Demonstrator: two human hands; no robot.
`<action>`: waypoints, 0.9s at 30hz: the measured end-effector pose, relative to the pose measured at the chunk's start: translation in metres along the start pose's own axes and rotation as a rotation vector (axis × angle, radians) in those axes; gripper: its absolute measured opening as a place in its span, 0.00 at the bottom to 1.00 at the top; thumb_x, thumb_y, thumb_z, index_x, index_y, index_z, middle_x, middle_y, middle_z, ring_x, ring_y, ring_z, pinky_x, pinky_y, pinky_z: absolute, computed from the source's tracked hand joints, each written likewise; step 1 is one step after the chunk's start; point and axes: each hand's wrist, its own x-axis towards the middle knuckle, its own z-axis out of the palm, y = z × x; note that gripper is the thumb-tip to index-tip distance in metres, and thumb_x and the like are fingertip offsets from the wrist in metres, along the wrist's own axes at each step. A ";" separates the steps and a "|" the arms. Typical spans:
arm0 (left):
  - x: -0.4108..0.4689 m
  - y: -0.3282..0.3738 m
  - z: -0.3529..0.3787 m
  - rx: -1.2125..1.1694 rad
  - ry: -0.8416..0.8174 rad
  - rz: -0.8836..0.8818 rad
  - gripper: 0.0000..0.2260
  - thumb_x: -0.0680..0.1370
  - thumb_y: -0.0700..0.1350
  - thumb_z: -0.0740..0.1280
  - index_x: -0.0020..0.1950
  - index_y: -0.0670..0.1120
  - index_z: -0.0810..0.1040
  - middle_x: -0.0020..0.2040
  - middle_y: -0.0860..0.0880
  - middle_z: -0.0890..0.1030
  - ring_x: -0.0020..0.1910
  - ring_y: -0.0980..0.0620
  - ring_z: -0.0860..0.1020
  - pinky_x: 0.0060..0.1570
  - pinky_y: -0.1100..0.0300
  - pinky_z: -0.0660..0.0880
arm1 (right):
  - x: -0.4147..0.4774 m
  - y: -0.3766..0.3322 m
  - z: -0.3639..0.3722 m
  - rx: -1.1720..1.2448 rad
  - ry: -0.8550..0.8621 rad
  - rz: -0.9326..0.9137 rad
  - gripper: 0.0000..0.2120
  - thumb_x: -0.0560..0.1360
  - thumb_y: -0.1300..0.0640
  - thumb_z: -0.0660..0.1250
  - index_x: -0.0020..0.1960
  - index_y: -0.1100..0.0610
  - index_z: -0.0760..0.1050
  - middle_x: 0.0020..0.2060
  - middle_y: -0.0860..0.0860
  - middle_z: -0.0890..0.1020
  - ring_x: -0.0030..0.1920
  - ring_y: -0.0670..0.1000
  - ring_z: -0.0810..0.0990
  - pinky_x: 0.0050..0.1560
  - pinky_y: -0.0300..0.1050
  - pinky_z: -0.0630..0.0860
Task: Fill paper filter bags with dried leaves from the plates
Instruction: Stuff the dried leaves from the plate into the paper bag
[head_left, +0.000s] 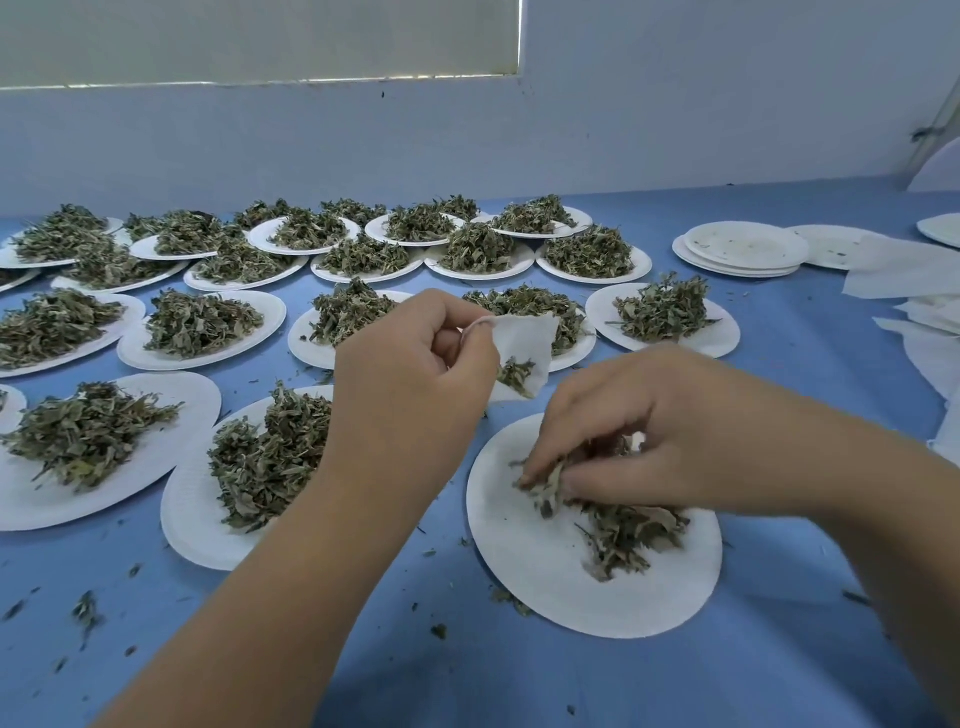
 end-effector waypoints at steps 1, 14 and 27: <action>0.000 0.000 0.001 -0.002 -0.001 0.009 0.07 0.77 0.41 0.67 0.41 0.50 0.80 0.33 0.47 0.75 0.26 0.57 0.67 0.27 0.70 0.64 | -0.002 0.000 -0.005 0.049 0.048 -0.014 0.08 0.71 0.57 0.74 0.48 0.46 0.85 0.41 0.42 0.83 0.41 0.45 0.81 0.43 0.35 0.75; -0.005 0.003 0.014 0.108 -0.007 0.155 0.04 0.76 0.40 0.68 0.41 0.44 0.81 0.26 0.48 0.72 0.31 0.49 0.69 0.29 0.70 0.63 | -0.006 0.000 -0.019 0.169 0.357 0.085 0.09 0.65 0.47 0.74 0.46 0.41 0.84 0.39 0.46 0.84 0.39 0.47 0.83 0.46 0.51 0.81; -0.013 0.006 0.028 0.108 -0.102 0.123 0.05 0.75 0.39 0.68 0.39 0.46 0.80 0.25 0.49 0.71 0.28 0.53 0.68 0.29 0.68 0.64 | 0.006 -0.012 0.000 -0.472 0.308 0.267 0.11 0.75 0.55 0.66 0.52 0.41 0.82 0.38 0.43 0.77 0.43 0.48 0.76 0.47 0.44 0.73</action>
